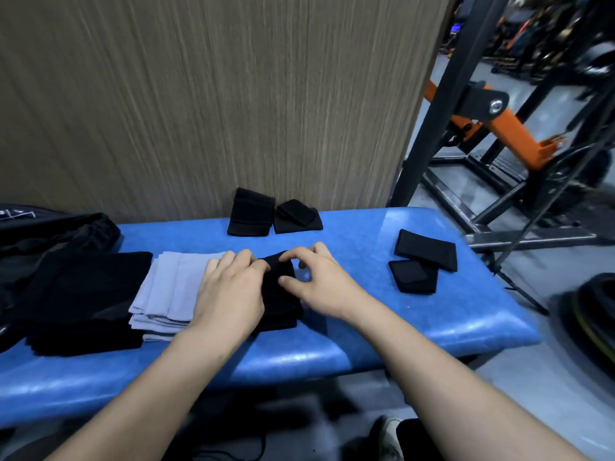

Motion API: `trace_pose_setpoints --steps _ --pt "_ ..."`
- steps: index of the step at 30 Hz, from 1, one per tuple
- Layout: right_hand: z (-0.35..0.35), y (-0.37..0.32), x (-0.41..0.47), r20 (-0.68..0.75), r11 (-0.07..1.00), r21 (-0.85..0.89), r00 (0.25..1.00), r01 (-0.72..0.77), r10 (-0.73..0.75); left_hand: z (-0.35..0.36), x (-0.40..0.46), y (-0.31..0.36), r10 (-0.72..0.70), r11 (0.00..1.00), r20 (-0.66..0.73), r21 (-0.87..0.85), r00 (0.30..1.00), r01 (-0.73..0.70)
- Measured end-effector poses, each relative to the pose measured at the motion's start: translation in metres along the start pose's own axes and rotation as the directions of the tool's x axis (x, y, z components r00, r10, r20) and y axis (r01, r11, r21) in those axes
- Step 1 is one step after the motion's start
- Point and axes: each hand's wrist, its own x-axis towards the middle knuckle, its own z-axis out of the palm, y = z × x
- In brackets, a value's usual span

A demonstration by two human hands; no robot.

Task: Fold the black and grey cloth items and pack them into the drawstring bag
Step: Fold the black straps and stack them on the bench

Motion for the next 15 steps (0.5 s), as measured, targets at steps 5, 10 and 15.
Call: trace_pose_setpoints --steps 5,10,15 --pt "-0.03 0.027 -0.01 -0.082 0.997 -0.061 0.995 -0.057 0.052 0.001 0.012 0.026 0.04 0.997 -0.128 -0.063 0.991 -0.048" --pt "-0.066 0.068 -0.026 -0.2 0.978 -0.14 0.972 -0.153 0.123 0.006 0.023 0.069 0.074 0.968 -0.126 -0.229 0.989 -0.102" --pt "-0.101 0.114 -0.045 -0.353 0.919 -0.255 0.914 -0.301 0.201 0.025 0.033 0.114 0.134 0.927 -0.061 -0.346 0.989 -0.147"
